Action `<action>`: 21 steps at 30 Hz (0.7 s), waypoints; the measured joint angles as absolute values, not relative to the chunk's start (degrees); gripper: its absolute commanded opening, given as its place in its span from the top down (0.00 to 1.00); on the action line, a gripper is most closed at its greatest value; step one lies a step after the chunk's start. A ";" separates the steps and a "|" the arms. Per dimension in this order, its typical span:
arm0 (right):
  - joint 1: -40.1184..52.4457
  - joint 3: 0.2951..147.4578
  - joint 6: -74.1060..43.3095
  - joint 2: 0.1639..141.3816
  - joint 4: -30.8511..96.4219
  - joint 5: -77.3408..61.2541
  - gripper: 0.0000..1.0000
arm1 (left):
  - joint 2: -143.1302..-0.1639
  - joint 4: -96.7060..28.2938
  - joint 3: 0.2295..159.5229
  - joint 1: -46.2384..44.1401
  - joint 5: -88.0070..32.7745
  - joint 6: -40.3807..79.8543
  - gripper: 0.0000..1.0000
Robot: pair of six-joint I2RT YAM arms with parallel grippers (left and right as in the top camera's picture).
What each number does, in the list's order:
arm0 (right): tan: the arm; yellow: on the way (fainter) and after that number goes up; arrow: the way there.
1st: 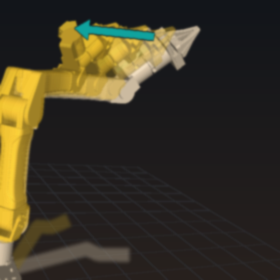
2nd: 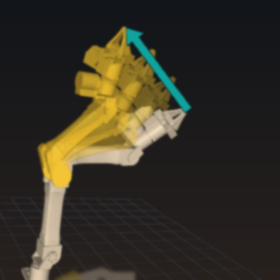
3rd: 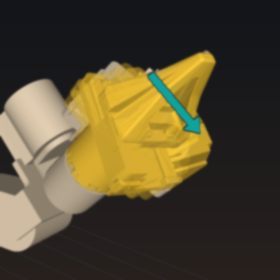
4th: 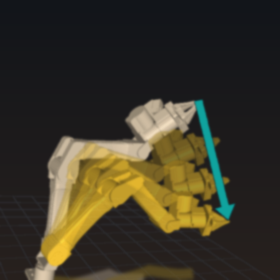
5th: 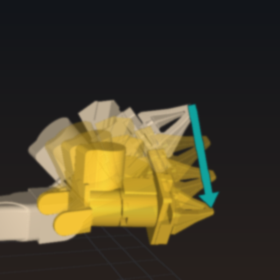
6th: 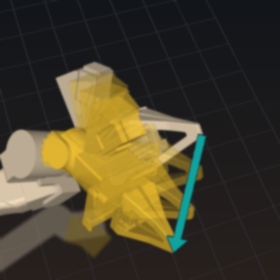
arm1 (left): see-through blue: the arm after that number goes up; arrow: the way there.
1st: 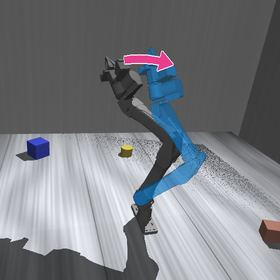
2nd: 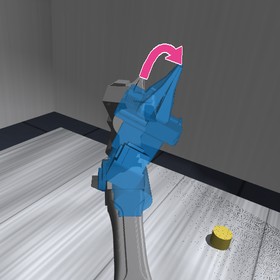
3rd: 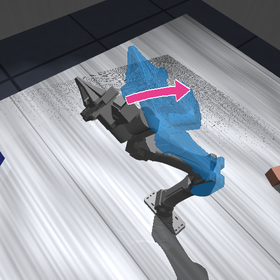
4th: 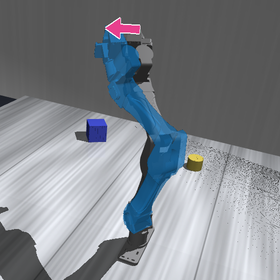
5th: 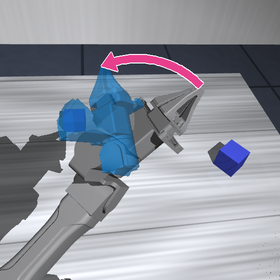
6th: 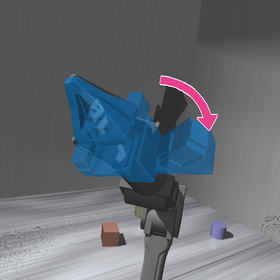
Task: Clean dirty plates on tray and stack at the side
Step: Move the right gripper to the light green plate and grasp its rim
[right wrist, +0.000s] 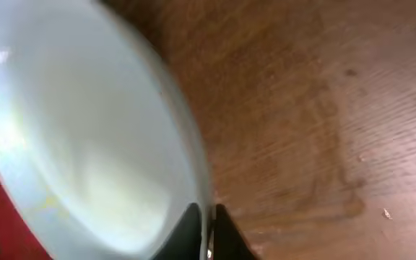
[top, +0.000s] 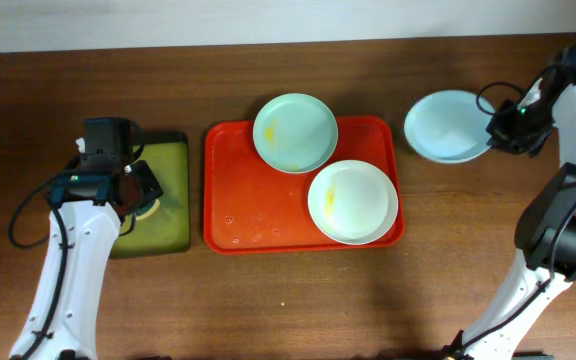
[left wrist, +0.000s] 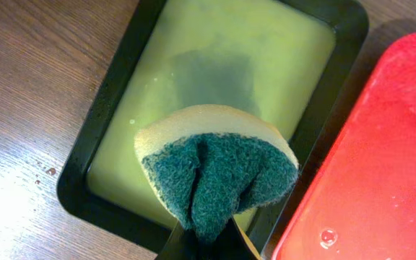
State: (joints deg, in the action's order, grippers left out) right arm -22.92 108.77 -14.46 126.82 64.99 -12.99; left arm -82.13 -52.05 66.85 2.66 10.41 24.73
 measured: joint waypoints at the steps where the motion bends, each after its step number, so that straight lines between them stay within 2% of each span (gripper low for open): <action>1: -22.63 107.20 -13.89 126.82 64.01 -12.99 0.49 | -82.81 -52.03 66.85 2.66 10.39 24.73 1.00; 3: -22.11 105.89 -13.06 126.82 63.79 -12.34 0.44 | -83.61 -52.03 66.85 2.66 10.26 24.73 1.00; 6: -22.06 107.63 -12.84 126.85 67.75 -11.88 0.42 | -84.07 -51.86 66.85 2.66 9.52 24.73 1.00; 10: -21.69 122.17 -12.58 127.15 75.90 -12.16 0.37 | -84.14 -51.90 66.83 2.66 8.93 24.73 1.00; 13: -19.25 130.76 -8.93 126.93 76.44 -17.43 0.25 | -84.16 -51.86 66.81 2.66 8.75 24.73 1.00; 15: -15.51 131.63 -7.20 126.80 75.64 -20.21 0.08 | -84.18 -51.79 66.81 2.66 8.73 24.73 1.00; 21: 3.31 126.98 -4.95 127.31 67.48 -21.74 0.16 | -84.18 -51.62 66.81 2.66 8.75 24.73 1.00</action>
